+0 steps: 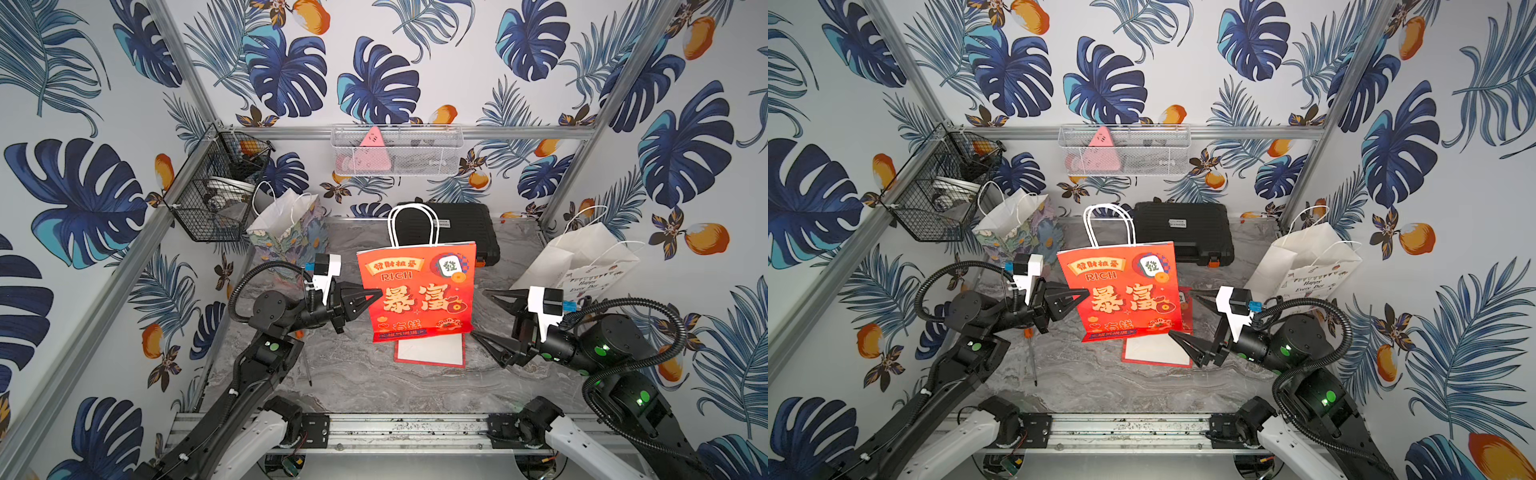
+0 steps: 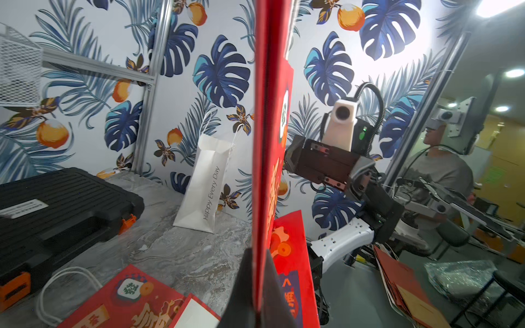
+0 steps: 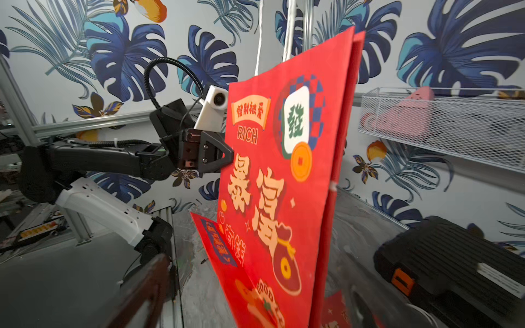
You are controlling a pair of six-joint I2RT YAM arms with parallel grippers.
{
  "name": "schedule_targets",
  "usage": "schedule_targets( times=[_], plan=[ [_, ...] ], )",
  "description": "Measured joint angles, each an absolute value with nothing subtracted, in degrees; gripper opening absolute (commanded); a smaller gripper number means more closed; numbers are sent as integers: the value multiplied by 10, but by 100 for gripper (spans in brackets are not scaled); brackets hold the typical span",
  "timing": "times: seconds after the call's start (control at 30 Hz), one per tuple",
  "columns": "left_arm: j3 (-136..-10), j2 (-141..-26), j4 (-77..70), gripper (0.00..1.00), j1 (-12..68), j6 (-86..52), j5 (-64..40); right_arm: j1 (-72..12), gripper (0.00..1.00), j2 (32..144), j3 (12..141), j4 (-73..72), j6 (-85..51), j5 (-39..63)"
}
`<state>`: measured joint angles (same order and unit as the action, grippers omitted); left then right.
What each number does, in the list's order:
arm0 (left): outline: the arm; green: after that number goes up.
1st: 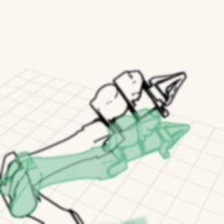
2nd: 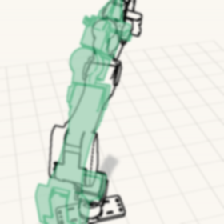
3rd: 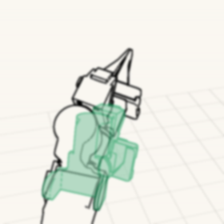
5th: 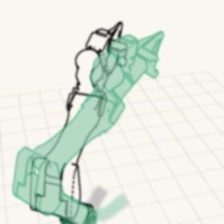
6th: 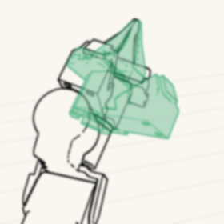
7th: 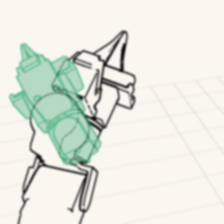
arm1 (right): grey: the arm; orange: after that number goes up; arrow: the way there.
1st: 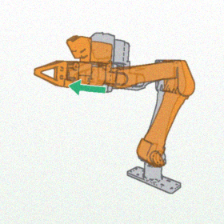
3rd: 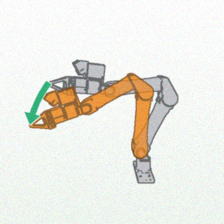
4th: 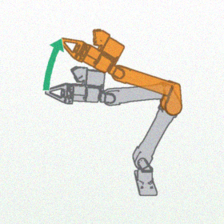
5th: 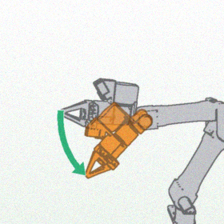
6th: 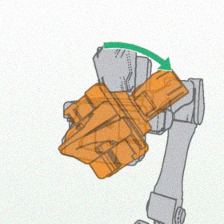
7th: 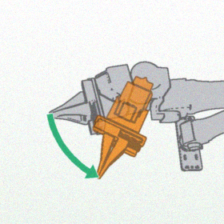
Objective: Put away the paper bag
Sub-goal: Press the paper bag.
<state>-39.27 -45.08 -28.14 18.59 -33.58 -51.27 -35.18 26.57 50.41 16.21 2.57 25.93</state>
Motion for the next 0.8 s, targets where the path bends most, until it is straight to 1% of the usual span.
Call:
schedule_targets(
  times=[0.13,0.27,0.47,0.6,0.73,0.8],
  plan=[
    [-430,-444,-182,0,186,-312,-486,-352,100,243,477,204,61,194],
    [-457,-448,-140,0,186,-303,-474,-352,100,250,457,236,92,188],
    [-468,-455,-145,0,186,-326,-486,-352,100,307,449,240,127,205],
    [-457,-458,-199,0,186,-369,-517,-352,99,359,448,211,146,222],
    [-445,-465,-256,0,186,-412,-542,-352,91,398,449,180,150,249],
    [-438,-470,-288,0,186,-432,-553,-352,83,405,451,159,147,282]
  ],
)
